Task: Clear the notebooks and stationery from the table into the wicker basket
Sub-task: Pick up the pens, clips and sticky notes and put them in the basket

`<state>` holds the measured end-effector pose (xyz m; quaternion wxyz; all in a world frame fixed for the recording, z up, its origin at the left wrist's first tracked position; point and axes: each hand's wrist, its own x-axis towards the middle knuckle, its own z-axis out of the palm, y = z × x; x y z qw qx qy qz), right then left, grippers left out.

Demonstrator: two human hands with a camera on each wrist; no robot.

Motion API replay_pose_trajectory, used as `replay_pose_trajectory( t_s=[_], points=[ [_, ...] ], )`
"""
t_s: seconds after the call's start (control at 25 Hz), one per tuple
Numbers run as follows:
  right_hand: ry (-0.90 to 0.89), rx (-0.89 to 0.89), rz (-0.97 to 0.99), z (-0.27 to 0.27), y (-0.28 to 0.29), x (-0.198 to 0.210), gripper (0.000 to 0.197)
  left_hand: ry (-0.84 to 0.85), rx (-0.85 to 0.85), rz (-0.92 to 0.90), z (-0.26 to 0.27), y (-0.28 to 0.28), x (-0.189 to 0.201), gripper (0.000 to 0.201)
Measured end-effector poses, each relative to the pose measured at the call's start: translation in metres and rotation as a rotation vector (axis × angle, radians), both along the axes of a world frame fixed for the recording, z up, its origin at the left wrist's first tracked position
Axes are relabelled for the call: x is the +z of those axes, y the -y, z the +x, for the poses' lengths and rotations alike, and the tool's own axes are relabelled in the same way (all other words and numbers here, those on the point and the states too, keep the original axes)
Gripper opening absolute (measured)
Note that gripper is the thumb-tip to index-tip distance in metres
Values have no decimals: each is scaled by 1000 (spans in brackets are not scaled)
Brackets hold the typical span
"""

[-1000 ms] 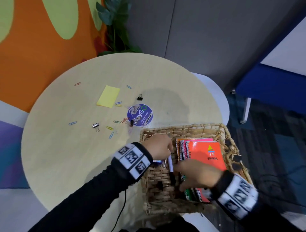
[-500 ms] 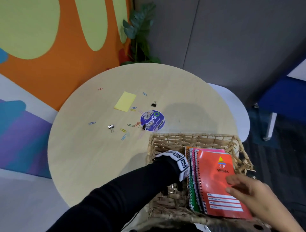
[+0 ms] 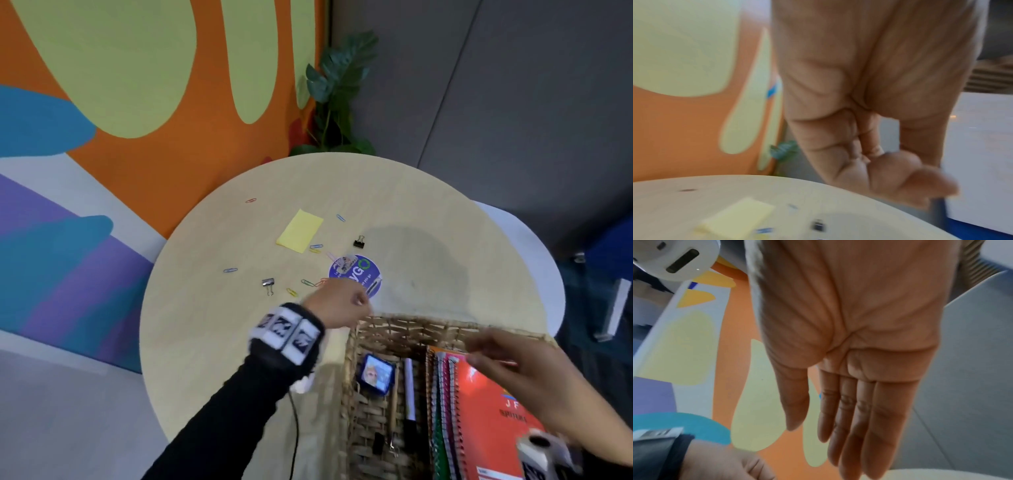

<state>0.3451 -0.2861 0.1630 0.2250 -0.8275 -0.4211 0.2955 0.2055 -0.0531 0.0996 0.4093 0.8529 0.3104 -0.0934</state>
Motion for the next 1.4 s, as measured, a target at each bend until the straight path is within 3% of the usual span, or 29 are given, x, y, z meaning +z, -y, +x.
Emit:
replay_pose_trajectory(
  t_s=[0.12,0.24,0.4,0.56,0.68,0.8,1.04,1.08,1.24,1.4],
  points=[
    [56,157,86,9,-73,6,5,52,415,68,-53,-58,-38,16],
    [226,504,-44,12,-162,-16,12,-7,664,113,-87,-90,-82,16],
    [383,801,-385,-5,-260,-85,26,-52,757,140,-87,-113,-120,23],
    [464,875,-577,-21,-296,-140,44,-74,816,138,-73,-126,-131,37],
    [505,875,-578,-26,-301,-159,31,-132,809,136,-63,-130,-134,51],
    [508,868,-594,-23,-303,-153,23,-187,780,153,-53,-135,-139,51],
    [354,664,-279,3,-261,-68,22,-244,740,152,-44,-142,-121,17],
    [316,630,-220,5,-245,-54,20,-236,753,148,-45,-143,-113,18],
    [173,546,-165,-7,-150,-36,17,-45,744,202,-48,-132,-85,16],
    [46,621,-390,-41,-83,-84,16,221,637,44,-44,-91,-41,17]
  ],
)
